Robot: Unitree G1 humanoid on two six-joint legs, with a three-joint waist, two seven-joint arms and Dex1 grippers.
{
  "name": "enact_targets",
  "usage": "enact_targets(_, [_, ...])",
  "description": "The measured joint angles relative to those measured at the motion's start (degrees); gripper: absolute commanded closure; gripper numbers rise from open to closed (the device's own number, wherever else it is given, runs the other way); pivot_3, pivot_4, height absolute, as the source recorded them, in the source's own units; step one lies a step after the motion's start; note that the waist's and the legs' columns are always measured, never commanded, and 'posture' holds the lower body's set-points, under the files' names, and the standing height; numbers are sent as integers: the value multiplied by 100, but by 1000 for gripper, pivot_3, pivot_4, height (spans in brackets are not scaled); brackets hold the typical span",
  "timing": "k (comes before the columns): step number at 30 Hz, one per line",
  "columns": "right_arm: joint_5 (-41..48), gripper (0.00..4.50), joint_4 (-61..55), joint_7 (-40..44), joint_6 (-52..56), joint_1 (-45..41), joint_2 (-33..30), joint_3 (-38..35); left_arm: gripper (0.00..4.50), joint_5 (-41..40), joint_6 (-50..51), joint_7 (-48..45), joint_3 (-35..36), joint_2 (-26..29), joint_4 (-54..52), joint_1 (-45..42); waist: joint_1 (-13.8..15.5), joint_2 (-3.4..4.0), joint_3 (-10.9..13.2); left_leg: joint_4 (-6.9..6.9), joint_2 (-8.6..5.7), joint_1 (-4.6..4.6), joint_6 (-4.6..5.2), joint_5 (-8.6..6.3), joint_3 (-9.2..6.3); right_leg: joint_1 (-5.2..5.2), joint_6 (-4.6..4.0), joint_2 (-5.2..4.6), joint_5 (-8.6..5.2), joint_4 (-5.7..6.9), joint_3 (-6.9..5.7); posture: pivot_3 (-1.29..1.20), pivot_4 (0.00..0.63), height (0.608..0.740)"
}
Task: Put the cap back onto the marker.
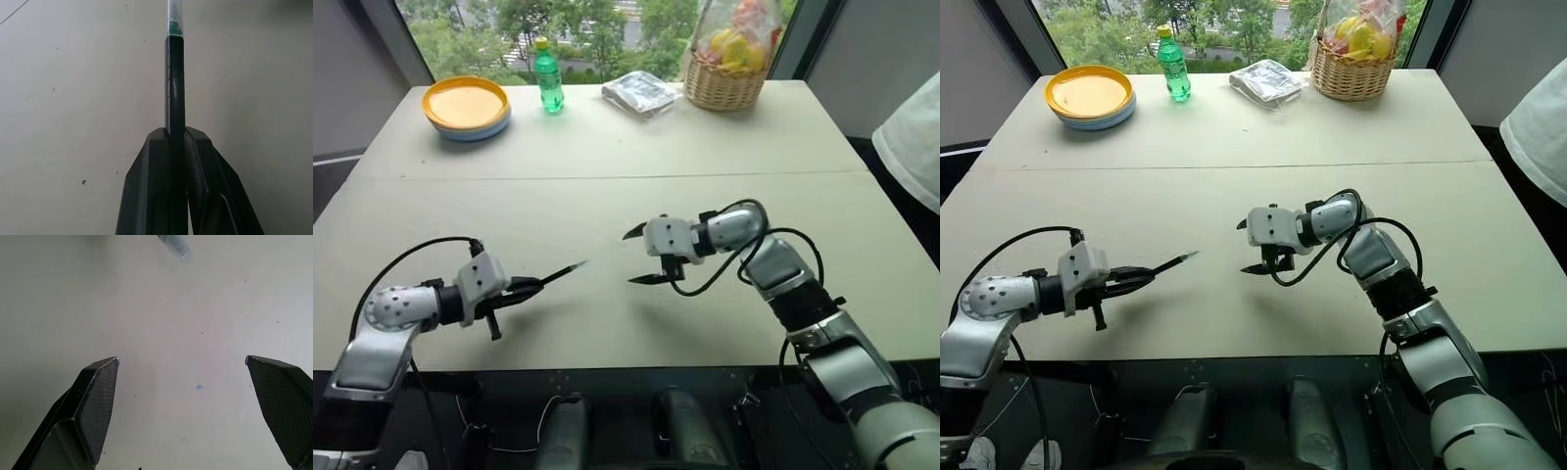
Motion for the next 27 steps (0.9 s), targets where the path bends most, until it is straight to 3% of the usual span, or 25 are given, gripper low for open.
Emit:
enact_targets(7, [287, 235, -767, -163, 635, 670, -144, -177, 4500, -564, 1476, 1458, 783, -629, -562, 193, -23, -1, -1, 0, 0, 1, 0, 0, -5, 0, 1, 1, 1, 0, 0, 0, 150, 740])
enact_targets(14, [407, 235, -1303, -374, 1063, 1005, -201, -181, 4500, -638, 2636, 2932, 1282, -1221, -567, 282, -22, -3, -1, 0, -1, 3, 0, 0, -6, 2, 1, 1, 1, 0, 0, 0, 150, 740])
enact_targets(27, [441, 235, -1399, -564, 1213, 1104, -253, -172, 4500, -815, 3635, 3918, 1566, -1408, -412, -154, -16, -5, -2, 0, -2, 6, -1, 0, -6, 4, 0, 1, 0, 0, 0, 0, 150, 740])
